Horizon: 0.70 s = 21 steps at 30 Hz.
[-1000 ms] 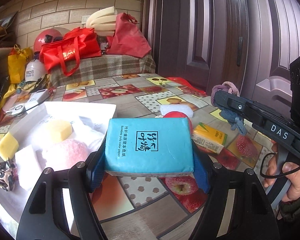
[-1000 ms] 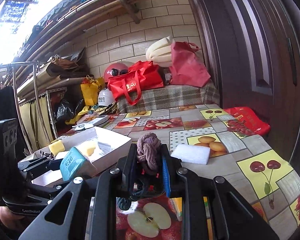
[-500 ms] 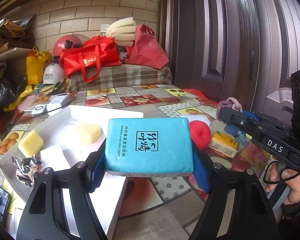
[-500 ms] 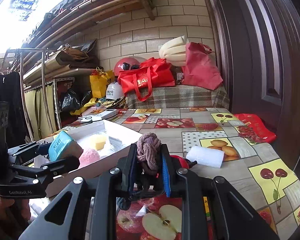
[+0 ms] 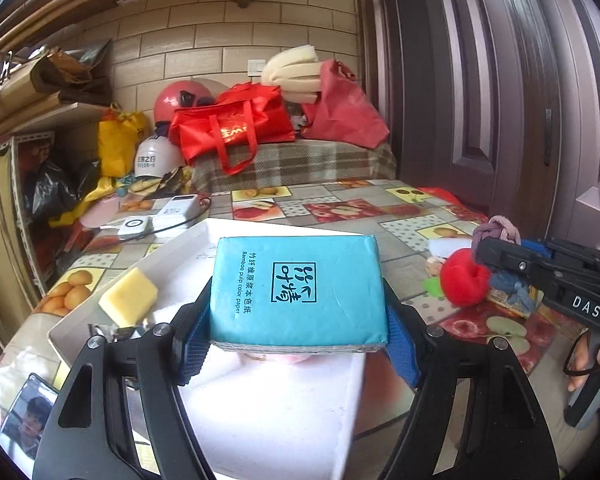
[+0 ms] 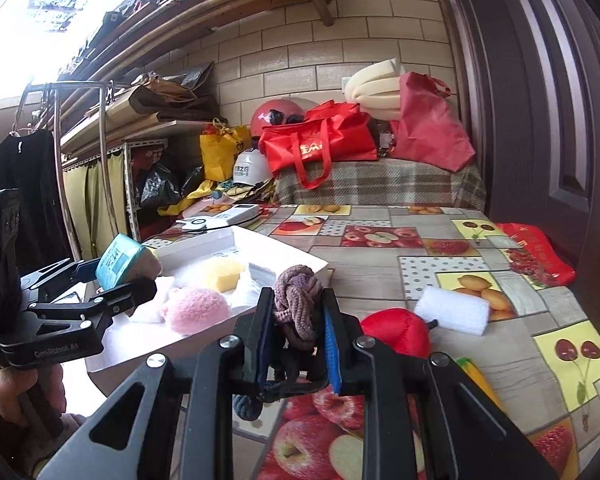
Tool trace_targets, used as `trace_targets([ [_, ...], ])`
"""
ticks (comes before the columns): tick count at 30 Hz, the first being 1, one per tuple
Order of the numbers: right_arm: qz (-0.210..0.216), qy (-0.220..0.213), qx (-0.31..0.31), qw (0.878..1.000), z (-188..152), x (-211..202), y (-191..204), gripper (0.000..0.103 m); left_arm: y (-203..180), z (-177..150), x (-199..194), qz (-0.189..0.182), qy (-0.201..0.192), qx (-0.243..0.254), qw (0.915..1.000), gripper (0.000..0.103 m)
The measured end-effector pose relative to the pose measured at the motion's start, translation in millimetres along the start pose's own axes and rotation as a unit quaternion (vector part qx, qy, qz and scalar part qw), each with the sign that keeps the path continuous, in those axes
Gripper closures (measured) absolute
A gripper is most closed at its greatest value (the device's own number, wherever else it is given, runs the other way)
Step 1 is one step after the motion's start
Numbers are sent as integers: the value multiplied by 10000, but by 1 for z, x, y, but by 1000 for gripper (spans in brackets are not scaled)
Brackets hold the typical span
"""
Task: Organize soft objects
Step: 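Carry the blue tissue pack and hair ties over the white tray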
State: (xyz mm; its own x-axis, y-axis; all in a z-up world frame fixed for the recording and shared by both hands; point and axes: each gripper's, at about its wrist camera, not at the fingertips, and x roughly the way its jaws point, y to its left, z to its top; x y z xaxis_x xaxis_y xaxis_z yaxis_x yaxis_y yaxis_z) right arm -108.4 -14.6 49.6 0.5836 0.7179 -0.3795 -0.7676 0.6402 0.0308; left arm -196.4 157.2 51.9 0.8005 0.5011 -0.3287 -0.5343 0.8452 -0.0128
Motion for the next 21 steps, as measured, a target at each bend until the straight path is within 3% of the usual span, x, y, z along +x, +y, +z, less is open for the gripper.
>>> trace_targets([
  [10,394,186,-128,9990,-1,26,30,81,26,-2,5,52,88,-259,9996,29],
  [21,607,259,-447,9968,4,51,58,81,74,-2,14,423,160,-856,9953,29],
])
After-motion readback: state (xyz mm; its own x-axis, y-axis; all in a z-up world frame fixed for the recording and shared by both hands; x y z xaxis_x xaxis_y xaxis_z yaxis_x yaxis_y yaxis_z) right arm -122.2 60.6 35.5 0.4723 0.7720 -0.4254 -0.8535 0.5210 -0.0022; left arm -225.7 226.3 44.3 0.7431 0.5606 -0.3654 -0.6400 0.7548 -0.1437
